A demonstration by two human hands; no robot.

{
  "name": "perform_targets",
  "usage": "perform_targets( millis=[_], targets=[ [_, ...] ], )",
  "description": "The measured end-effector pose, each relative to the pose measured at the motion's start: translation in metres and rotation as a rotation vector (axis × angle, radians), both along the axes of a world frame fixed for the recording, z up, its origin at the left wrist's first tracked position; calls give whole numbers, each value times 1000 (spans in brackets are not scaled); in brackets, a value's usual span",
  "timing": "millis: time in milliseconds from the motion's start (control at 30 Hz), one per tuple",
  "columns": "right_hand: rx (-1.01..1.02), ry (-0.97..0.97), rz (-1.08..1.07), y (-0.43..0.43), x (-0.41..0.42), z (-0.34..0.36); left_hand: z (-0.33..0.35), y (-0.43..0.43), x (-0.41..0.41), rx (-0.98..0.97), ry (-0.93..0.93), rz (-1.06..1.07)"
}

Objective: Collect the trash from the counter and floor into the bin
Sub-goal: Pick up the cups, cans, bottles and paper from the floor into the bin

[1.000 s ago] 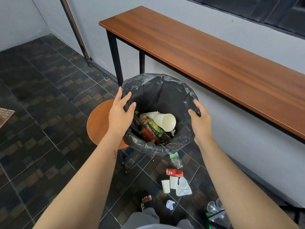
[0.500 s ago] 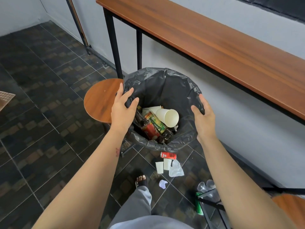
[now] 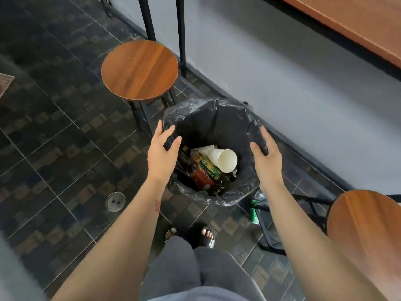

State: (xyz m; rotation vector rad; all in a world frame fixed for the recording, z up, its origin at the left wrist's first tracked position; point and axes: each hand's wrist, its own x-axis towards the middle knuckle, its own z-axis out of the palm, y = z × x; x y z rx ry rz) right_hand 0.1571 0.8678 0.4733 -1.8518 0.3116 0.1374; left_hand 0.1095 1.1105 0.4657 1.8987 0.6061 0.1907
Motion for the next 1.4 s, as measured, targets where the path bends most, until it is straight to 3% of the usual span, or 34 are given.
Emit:
perform_targets(
  millis=[433,800,1067,1400],
  targets=[
    [-55,131,34,45,-15,-155,-156,39,-25,-31,107,98],
    [-9,158,158,79,39,-383,-391,69,4,-60,38,251],
    [26,25,197,103,80,-521,-537,92,35,-23,-44,286],
    [131,-96,170,139,71,-583,-589,131,37,51,-105,267]
  ],
)
